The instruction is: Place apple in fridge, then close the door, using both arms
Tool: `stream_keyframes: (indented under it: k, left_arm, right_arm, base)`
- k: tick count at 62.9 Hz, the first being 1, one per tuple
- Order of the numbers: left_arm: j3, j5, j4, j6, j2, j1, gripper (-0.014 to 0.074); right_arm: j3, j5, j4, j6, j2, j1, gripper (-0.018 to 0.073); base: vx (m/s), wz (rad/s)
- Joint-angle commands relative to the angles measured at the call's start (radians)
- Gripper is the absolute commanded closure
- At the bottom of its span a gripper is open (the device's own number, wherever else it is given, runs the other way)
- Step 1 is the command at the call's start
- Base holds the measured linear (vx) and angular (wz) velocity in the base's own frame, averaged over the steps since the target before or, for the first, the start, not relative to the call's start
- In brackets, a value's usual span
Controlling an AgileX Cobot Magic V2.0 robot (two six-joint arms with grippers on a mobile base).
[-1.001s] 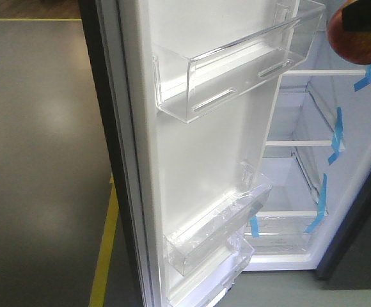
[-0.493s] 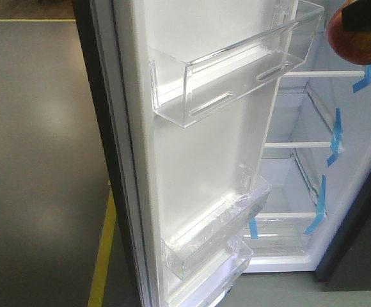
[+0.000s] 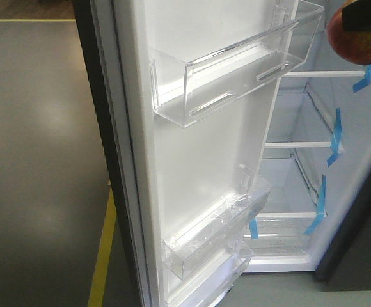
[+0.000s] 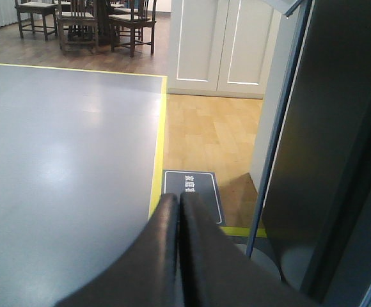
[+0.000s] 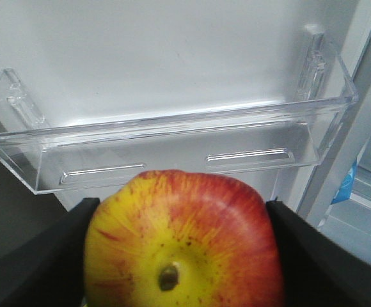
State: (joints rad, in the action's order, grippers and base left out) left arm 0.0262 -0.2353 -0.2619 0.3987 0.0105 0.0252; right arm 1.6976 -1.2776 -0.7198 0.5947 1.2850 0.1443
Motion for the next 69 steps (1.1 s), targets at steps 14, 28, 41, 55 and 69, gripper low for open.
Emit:
stream_keyframes:
  k: [14, 28, 41, 55, 69]
  left_arm:
    - [0.028, 0.071, 0.002, 0.001, 0.014, 0.006, 0.0603]
    - [0.028, 0.071, 0.002, 0.001, 0.014, 0.006, 0.0603]
    - [0.028, 0.071, 0.002, 0.001, 0.014, 0.006, 0.0603]
    - [0.028, 0.071, 0.002, 0.001, 0.014, 0.006, 0.0603]
    - [0.028, 0.071, 0.002, 0.001, 0.014, 0.006, 0.0603]
  right_arm:
    - [0.03, 0.002, -0.049, 0.005, -0.024, 0.004, 0.0566]
    - [0.03, 0.002, -0.049, 0.005, -0.024, 0.004, 0.0566]
    - [0.03, 0.002, -0.049, 0.005, -0.024, 0.004, 0.0566]
    - [0.03, 0.002, -0.049, 0.005, -0.024, 0.004, 0.0566]
    - [0.03, 0.002, -0.049, 0.005, -0.024, 0.004, 0.0566]
  base:
    - [0.0, 0.0]
    - [0.0, 0.0]
    - [0.0, 0.0]
    - [0.0, 0.0]
    - [0.0, 0.0]
